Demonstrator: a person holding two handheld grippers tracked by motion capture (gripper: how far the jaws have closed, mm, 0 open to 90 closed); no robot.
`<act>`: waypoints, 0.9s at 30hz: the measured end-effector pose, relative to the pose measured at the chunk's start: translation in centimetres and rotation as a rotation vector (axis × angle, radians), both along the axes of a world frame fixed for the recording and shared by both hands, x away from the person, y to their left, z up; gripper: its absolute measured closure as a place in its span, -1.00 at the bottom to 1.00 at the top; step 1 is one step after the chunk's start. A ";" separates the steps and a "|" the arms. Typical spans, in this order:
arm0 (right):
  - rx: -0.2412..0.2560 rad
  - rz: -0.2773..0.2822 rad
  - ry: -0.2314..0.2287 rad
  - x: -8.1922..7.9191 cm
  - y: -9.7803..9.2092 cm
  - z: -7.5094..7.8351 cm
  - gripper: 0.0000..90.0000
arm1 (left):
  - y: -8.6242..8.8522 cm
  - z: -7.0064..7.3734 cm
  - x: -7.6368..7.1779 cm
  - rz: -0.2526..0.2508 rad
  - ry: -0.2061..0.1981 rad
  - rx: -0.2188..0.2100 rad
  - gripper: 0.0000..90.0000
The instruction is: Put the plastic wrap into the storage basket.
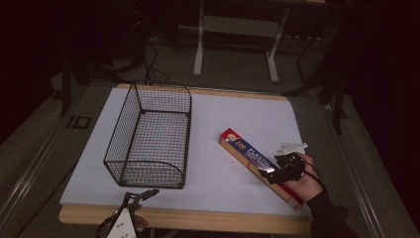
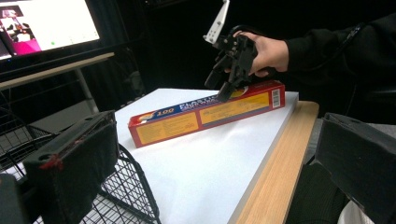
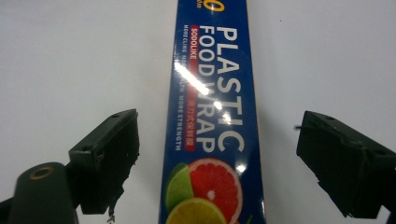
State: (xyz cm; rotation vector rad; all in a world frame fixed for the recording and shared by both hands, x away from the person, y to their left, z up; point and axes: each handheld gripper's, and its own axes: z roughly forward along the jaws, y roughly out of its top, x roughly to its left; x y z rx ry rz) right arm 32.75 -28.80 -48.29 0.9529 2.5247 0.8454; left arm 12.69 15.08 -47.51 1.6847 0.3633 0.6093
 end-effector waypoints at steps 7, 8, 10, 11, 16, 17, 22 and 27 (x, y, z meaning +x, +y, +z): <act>-0.043 -0.031 0.047 1.1 0.6 -0.1 -0.74 | 0.1 0.1 0.0 0.005 0.000 -0.006 -1.00; -0.049 -0.034 0.053 1.2 0.7 -0.2 -0.73 | 0.1 0.1 0.0 0.005 -0.001 -0.007 -1.00; -0.062 -0.033 0.064 1.4 0.9 -0.2 -0.73 | 0.1 0.1 0.0 0.005 -0.002 -0.004 -1.00; -0.064 -0.033 0.069 1.5 1.0 -0.3 -0.73 | 0.1 0.1 0.0 0.006 -0.003 -0.003 -1.00; -0.082 -0.036 0.100 2.0 1.5 -0.6 -0.76 | 0.1 0.1 0.0 0.007 -0.003 -0.004 -1.00; -0.082 -0.036 0.113 2.2 1.6 -0.7 -0.77 | 0.1 0.1 0.0 0.006 -0.003 -0.005 -1.00; -0.115 -0.045 0.156 2.8 2.1 -1.0 -0.79 | 0.1 0.1 0.0 0.006 -0.002 -0.003 -1.00; -0.179 -0.051 0.216 3.2 2.6 -1.8 -0.69 | 0.1 0.1 0.0 0.007 -0.003 -0.001 -1.00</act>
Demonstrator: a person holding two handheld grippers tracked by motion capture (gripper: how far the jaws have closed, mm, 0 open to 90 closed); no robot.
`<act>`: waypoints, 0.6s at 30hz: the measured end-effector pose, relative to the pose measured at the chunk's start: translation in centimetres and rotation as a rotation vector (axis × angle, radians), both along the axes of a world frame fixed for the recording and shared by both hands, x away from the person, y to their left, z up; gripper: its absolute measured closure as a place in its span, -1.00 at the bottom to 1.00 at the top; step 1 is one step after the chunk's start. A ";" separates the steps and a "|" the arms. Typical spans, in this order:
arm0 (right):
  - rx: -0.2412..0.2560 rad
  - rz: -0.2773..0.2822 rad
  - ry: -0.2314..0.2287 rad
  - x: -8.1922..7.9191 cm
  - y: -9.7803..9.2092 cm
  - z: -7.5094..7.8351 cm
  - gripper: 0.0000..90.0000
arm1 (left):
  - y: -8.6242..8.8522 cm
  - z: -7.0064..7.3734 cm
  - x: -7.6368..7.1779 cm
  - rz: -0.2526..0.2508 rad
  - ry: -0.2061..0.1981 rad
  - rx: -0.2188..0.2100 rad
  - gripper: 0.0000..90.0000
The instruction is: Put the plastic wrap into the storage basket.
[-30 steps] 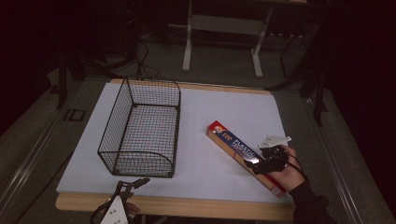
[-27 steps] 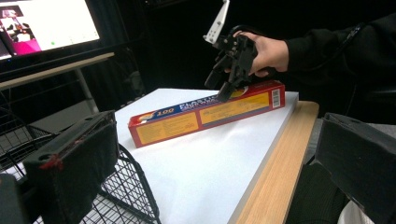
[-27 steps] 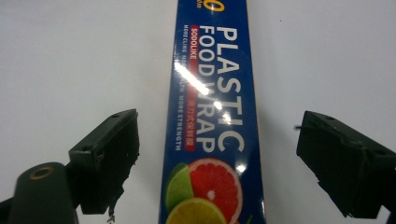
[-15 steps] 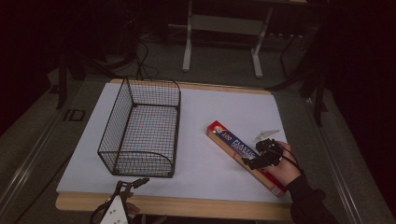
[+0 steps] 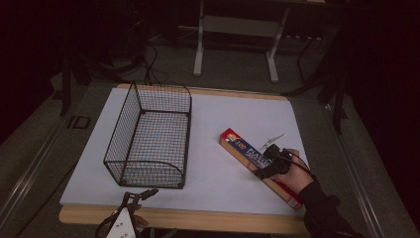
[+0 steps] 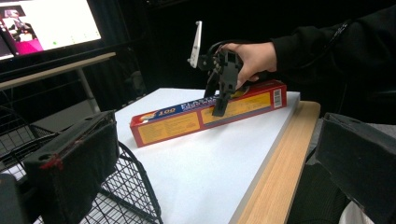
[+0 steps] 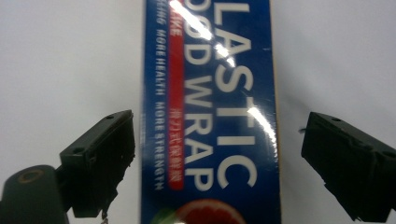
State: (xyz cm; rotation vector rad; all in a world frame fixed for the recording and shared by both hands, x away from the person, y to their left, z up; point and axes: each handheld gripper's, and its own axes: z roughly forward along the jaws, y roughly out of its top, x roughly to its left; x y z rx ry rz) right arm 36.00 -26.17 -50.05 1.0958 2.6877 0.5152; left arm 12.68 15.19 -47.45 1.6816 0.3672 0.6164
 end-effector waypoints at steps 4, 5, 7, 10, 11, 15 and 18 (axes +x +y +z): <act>-0.030 -0.012 0.022 0.3 0.4 -0.1 -0.63 | 0.0 0.0 0.0 0.002 -0.001 0.004 -1.00; -0.040 -0.015 0.021 0.5 0.5 -0.1 -0.58 | 0.0 0.0 0.0 0.002 -0.001 0.004 -1.00; -0.044 -0.001 0.049 0.7 0.7 -0.1 -0.54 | 0.0 0.0 0.0 0.000 0.000 0.004 -1.00; -0.098 0.010 0.078 1.1 1.3 -0.2 -0.42 | 0.0 0.0 0.0 0.002 -0.001 0.008 -1.00; -0.105 0.012 0.094 1.2 1.4 -0.2 -0.38 | 0.0 0.0 0.0 0.001 0.000 0.007 -1.00; -0.133 0.029 0.134 1.5 2.1 -0.2 -0.21 | 0.0 0.0 0.0 0.002 0.001 0.007 -1.00; -0.187 0.030 0.178 1.9 2.7 -0.1 -0.16 | 0.0 0.0 0.0 0.007 -0.002 0.009 -1.00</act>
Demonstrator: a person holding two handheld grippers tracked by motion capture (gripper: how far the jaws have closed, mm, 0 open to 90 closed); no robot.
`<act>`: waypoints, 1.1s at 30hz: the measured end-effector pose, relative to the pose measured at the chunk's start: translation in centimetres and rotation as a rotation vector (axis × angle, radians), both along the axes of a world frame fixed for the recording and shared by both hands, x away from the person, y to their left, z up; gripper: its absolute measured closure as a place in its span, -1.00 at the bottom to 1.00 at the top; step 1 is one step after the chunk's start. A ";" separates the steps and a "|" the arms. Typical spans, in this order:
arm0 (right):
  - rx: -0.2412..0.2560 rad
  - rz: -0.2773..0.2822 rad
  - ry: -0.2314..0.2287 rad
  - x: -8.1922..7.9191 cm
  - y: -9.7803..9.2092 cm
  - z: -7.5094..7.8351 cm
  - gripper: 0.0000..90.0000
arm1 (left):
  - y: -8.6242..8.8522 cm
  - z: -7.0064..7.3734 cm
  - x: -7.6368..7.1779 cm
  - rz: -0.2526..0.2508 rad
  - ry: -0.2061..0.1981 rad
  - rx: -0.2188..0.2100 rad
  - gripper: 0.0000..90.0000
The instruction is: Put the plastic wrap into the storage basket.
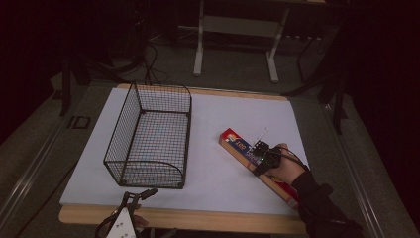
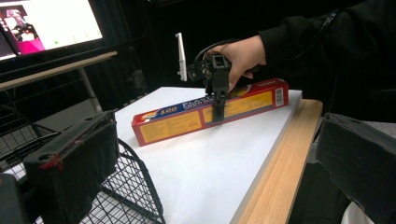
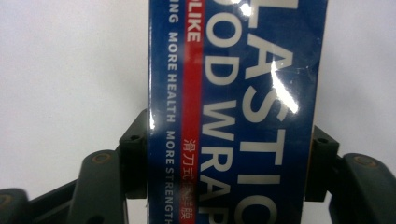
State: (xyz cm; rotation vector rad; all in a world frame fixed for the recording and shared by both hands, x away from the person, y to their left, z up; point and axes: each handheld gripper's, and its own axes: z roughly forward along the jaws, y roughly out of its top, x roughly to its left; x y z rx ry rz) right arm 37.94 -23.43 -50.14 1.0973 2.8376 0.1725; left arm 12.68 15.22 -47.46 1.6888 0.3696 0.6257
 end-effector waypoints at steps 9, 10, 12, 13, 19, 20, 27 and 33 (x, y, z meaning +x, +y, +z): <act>-0.036 -0.024 0.040 0.5 0.5 0.2 -0.11 | -0.1 0.0 0.0 -0.002 0.001 0.004 -1.00; -0.038 -0.031 0.035 0.5 0.5 0.2 -0.11 | -0.1 0.0 0.0 -0.002 0.003 0.004 -1.00; -0.045 -0.038 0.015 0.5 0.5 0.3 -0.11 | -0.1 -0.1 0.0 0.000 0.001 0.009 -1.00; -0.049 -0.046 0.009 0.6 0.4 0.4 -0.11 | -0.1 -0.1 0.0 0.000 0.001 0.010 -1.00; -0.014 -0.074 -0.008 0.9 0.0 1.6 -0.11 | -0.1 -0.1 0.0 0.000 0.000 0.012 -1.00; 0.001 -0.084 -0.025 0.8 0.0 2.3 -0.11 | -0.1 -0.1 0.0 0.000 0.001 0.012 -1.00; 0.018 -0.108 -0.044 1.0 0.4 4.0 -0.11 | -0.1 -0.1 0.0 0.001 -0.003 0.012 -1.00; 0.021 -0.123 -0.097 0.9 1.1 5.5 -0.11 | -0.1 0.0 0.0 0.002 -0.002 0.011 -1.00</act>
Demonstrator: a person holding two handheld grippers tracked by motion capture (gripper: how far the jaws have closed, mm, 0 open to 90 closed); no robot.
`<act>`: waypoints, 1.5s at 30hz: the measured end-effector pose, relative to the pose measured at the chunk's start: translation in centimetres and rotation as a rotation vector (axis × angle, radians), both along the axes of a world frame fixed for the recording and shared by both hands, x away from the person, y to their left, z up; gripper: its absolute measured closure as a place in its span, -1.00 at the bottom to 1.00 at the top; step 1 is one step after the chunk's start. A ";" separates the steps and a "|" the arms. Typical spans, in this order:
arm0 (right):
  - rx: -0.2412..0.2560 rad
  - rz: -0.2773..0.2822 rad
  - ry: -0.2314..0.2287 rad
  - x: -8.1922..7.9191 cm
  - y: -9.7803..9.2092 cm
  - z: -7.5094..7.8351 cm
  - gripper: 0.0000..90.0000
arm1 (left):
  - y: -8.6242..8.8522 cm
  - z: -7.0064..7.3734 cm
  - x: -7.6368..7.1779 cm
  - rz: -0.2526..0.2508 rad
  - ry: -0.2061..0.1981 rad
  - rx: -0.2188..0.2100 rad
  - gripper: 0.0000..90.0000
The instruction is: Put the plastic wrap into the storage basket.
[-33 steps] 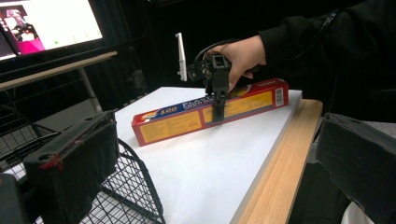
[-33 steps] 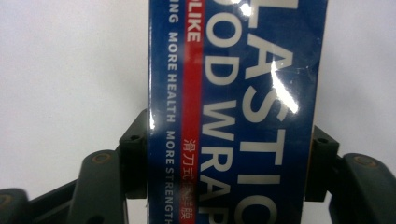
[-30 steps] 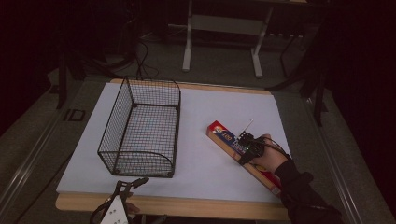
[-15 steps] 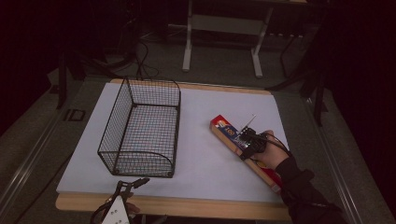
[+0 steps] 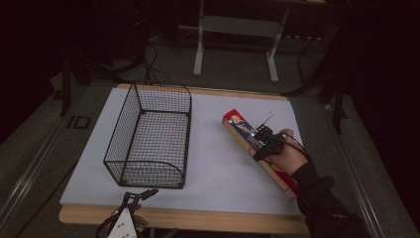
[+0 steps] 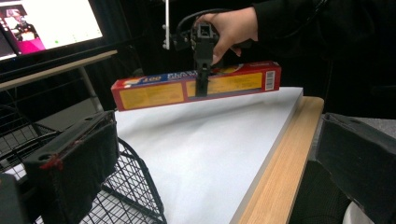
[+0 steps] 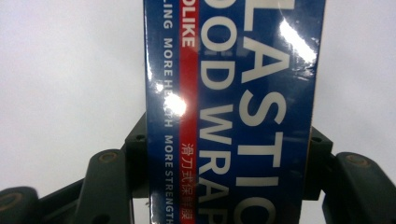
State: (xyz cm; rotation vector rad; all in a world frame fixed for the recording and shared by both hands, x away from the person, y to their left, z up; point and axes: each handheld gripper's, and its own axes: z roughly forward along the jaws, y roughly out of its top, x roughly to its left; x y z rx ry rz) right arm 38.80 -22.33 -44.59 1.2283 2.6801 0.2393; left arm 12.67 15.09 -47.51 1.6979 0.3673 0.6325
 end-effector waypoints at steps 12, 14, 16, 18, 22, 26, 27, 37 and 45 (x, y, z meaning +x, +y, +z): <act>0.087 -0.048 -0.046 0.6 1.8 2.8 -0.11 | 0.0 0.0 0.0 0.014 -0.002 0.000 -1.00; 0.087 -0.055 -0.042 0.8 2.1 3.3 -0.11 | 0.0 0.0 0.0 0.020 -0.001 0.002 -1.00; 0.086 -0.061 -0.048 1.0 2.6 3.7 -0.11 | 0.0 0.1 0.0 0.018 -0.001 -0.002 -1.00; 0.089 -0.070 -0.049 1.4 3.2 4.3 -0.11 | 0.0 0.1 0.0 0.019 0.000 -0.002 -1.00; 0.097 -0.074 -0.058 1.9 4.5 5.2 -0.11 | 0.1 0.1 0.0 0.016 -0.002 -0.008 -1.00; 0.127 -0.067 -0.075 2.2 5.9 6.2 -0.11 | 0.0 0.0 0.0 0.020 -0.001 0.003 -1.00; 0.130 -0.066 -0.086 2.3 6.3 6.5 -0.11 | 0.0 0.0 0.0 0.020 0.000 0.007 -1.00; 0.164 -0.061 -0.132 2.7 9.7 8.8 -0.11 | -0.1 0.0 0.0 0.014 0.000 0.005 -1.00; 0.194 -0.052 -0.163 2.7 11.6 10.0 -0.11 | 0.0 0.0 0.0 0.008 0.003 -0.001 -1.00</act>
